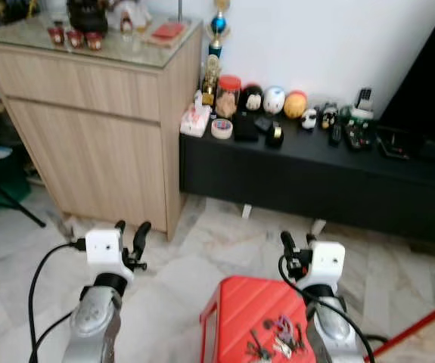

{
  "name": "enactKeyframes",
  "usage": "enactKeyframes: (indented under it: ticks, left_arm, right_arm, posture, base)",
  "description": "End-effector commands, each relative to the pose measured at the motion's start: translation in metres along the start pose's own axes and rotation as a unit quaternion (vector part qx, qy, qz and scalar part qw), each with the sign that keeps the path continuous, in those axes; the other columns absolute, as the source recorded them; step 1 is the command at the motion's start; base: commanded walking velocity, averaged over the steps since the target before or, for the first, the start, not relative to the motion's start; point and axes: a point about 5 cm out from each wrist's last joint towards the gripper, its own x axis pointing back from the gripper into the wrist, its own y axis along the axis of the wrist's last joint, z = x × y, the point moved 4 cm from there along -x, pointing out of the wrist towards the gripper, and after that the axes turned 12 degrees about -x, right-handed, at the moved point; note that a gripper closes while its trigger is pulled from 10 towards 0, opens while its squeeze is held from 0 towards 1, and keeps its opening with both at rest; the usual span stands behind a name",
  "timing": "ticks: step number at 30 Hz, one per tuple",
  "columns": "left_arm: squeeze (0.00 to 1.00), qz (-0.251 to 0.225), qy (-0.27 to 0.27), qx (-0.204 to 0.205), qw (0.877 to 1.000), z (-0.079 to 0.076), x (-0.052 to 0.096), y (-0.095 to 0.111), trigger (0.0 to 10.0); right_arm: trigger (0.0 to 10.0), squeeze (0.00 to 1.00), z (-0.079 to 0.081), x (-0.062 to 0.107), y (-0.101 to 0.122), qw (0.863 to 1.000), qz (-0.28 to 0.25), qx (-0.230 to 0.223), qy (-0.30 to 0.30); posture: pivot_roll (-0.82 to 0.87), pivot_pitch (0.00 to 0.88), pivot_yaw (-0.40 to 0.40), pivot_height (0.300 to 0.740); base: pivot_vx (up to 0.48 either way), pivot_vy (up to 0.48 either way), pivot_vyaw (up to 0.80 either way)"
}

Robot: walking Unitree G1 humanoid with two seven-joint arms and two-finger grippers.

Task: Hang keys on a hook

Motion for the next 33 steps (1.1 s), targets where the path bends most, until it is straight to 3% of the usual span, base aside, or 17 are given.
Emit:
enactKeyframes:
  ticks: [1, 7, 23, 27, 33]
  left_arm:
    - [0.00, -0.003, -0.009, 0.006, 1.000, -0.0049, 0.0008, 0.0012, 10.0]
    - [0.00, -0.004, -0.008, 0.004, 1.000, -0.0039, 0.0020, 0.0009, 10.0]
    - [0.00, 0.000, -0.016, 0.002, 1.000, -0.0101, 0.0023, -0.0011, 10.0]
    - [0.00, 0.000, -0.015, 0.003, 1.000, -0.0098, 0.0025, -0.0015, 10.0]
    - [0.00, 0.002, -0.016, 0.005, 1.000, -0.0103, 0.0031, -0.0021, 10.0]
  right_arm:
    - [10.0, 0.00, -0.0089, 0.0029, -0.0008, 1.000, 0.000, -0.003, -0.016]
    - [10.0, 0.00, -0.0082, 0.0025, 0.0040, 1.000, -0.012, -0.005, -0.013]
    - [10.0, 0.00, -0.0080, 0.0002, -0.0049, 1.000, 0.020, 0.005, -0.012]
    - [10.0, 0.00, -0.0081, 0.0005, -0.0055, 1.000, 0.022, 0.001, -0.013]
    - [10.0, 0.00, -0.0066, 0.0013, -0.0020, 1.000, 0.010, -0.004, -0.007]
  posture:
    - [0.07, 0.054, -0.102, 0.740]
    - [0.07, 0.057, -0.101, 0.740]
    - [0.07, 0.059, -0.101, 0.740]
    - [0.07, 0.060, -0.102, 0.715]
    - [0.07, 0.060, -0.098, 0.715]
  base:
    - [0.000, 0.000, 0.00]
    - [0.000, 0.000, 0.00]
    - [0.000, 0.000, 0.00]
    - [0.000, 0.000, 0.00]
    - [0.000, 0.000, 0.00]
